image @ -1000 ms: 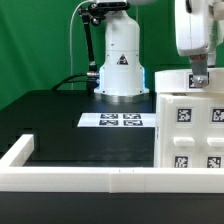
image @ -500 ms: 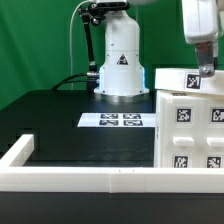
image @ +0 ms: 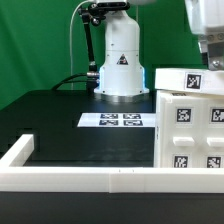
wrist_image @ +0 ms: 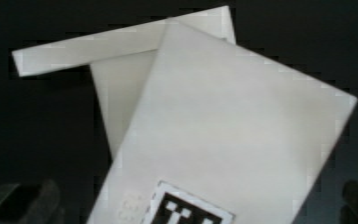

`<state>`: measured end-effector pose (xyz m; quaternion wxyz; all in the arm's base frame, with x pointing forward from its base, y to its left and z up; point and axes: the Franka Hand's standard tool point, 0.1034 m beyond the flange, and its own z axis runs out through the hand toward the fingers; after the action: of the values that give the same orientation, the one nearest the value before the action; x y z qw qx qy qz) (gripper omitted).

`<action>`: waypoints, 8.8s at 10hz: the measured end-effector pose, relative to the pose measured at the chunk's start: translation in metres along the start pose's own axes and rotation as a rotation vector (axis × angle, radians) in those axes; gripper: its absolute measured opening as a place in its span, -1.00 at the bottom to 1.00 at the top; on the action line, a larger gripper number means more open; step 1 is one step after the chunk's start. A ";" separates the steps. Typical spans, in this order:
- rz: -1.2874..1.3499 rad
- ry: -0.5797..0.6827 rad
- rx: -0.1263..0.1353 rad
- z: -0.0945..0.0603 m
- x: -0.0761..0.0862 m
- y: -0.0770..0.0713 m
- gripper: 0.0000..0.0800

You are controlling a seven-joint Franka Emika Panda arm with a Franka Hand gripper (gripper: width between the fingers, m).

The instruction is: Assemble cabinet

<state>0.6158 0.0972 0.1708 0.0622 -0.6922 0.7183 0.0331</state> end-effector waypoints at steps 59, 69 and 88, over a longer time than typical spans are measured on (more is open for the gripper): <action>-0.111 0.088 -0.003 0.011 0.014 0.002 0.40; 0.344 0.016 0.050 0.010 0.004 -0.006 0.40; -0.297 -0.009 0.029 0.002 -0.009 -0.003 0.99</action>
Offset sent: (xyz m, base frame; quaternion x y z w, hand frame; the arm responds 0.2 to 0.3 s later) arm 0.0037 0.0001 -0.0013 0.0417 -0.0273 -0.1278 0.9906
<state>0.6193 0.1064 0.1702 0.0796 -0.7896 0.6082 0.0162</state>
